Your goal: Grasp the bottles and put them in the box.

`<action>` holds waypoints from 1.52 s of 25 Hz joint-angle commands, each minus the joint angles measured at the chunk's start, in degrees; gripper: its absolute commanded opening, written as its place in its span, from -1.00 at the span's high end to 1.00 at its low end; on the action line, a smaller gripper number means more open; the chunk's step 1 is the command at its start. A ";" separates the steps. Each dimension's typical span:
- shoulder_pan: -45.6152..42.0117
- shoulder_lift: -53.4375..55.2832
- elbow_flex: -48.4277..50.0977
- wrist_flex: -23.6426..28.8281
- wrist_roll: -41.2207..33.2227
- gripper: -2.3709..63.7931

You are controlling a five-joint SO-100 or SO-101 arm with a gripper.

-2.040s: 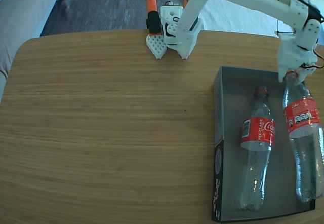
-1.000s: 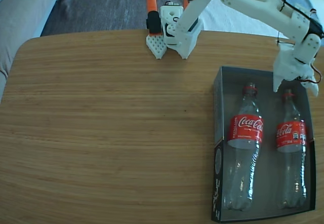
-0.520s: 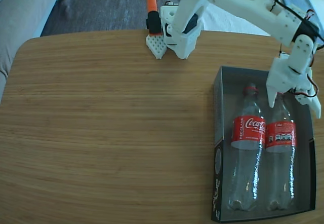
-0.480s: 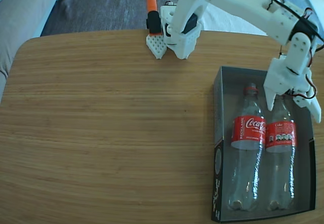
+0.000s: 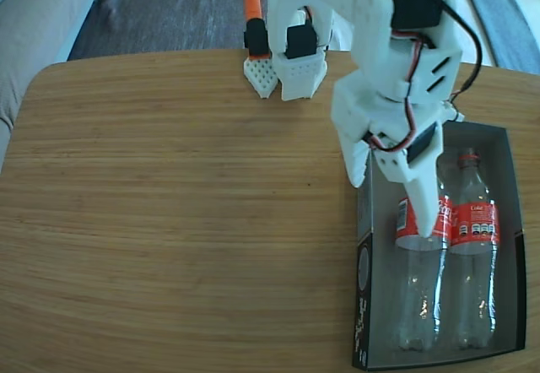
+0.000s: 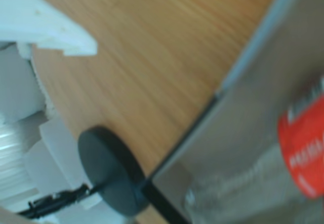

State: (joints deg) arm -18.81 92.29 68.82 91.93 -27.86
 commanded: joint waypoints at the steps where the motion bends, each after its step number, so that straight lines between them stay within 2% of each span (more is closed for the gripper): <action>1: 4.75 6.24 1.93 3.60 -2.11 -0.09; 7: 18.46 15.47 12.92 3.34 -2.02 0.70; 9: 21.45 18.81 16.70 0.97 -1.41 0.93; 11: 22.76 23.20 21.45 -2.29 -0.79 0.93; 17: 23.03 39.46 38.06 -15.47 11.07 0.94; 24: 21.97 51.50 60.21 -28.30 14.50 0.94; 29: 21.80 61.00 70.14 -33.05 14.50 0.94; 38: 18.11 73.13 81.47 -33.22 14.68 0.93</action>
State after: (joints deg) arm -0.09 163.04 150.29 59.59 -13.62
